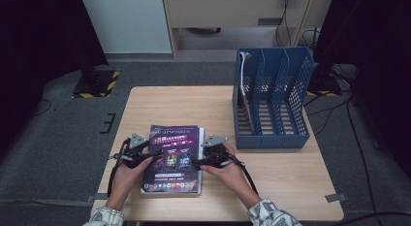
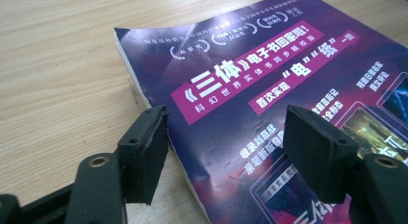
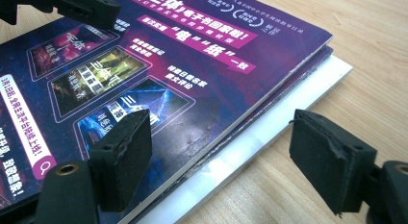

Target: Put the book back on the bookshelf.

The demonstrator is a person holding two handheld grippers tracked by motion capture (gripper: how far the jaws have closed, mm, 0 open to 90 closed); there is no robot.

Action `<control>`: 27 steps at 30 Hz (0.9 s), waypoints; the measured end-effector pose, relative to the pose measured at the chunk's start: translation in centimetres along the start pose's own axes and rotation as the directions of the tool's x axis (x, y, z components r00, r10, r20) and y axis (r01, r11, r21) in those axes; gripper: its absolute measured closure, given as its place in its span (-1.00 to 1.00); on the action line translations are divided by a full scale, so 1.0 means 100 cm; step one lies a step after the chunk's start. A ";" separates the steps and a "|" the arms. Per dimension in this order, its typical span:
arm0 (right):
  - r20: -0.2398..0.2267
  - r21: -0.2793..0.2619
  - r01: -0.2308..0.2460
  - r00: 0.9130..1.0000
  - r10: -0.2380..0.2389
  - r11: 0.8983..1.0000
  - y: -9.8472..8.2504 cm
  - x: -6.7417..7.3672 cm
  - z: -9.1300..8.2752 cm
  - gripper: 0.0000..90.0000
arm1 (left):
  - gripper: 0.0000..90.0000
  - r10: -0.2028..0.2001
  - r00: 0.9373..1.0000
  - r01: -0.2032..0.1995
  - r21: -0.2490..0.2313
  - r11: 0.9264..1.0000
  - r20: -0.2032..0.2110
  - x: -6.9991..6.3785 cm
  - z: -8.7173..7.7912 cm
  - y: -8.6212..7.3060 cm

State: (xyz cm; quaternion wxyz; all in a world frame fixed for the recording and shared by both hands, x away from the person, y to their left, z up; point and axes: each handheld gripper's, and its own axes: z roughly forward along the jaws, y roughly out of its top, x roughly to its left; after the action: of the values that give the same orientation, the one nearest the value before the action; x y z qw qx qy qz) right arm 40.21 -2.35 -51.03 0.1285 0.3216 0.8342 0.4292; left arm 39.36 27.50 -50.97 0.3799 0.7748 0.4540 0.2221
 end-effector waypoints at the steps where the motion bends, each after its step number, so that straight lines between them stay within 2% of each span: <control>1: -0.002 0.003 0.000 1.000 0.000 1.000 0.000 0.000 0.000 -0.50 | -0.27 -0.002 1.000 0.002 0.002 1.000 0.000 0.000 0.000 0.000; 4: -0.009 0.005 -0.013 1.000 0.013 1.000 0.000 0.000 0.001 -0.52 | -0.27 0.000 1.000 0.000 0.001 1.000 0.005 0.000 0.000 0.000; 6: -0.011 0.007 -0.012 1.000 0.012 1.000 -0.001 0.000 0.001 -0.53 | -0.25 -0.002 1.000 0.002 0.002 1.000 0.024 -0.001 0.000 0.000; 10: -0.014 0.010 -0.021 1.000 0.021 1.000 -0.001 -0.003 0.001 -0.57 | -0.24 0.030 0.999 -0.030 0.004 1.000 0.027 -0.009 0.002 0.002; 20: -0.042 0.035 -0.044 0.998 0.046 0.998 -0.004 -0.008 0.003 -0.71 | -0.24 0.048 0.996 -0.048 0.001 0.999 0.074 -0.017 0.004 0.002; 22: -0.039 0.042 -0.040 0.998 0.041 0.998 -0.005 -0.008 0.005 -0.73 | -0.24 0.060 0.995 -0.060 0.002 0.998 0.079 -0.020 0.005 0.003; 27: -0.055 0.052 -0.067 0.996 0.069 0.996 -0.006 -0.011 0.007 -0.82 | -0.25 0.069 0.994 -0.069 0.000 0.998 0.086 -0.023 0.005 0.003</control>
State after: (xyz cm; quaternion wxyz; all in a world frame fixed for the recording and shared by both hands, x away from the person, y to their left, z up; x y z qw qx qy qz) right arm 41.10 -2.91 -51.99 0.0821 0.3406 0.8365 0.4213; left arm 38.77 25.21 -51.07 0.3899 0.7993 0.4108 0.2009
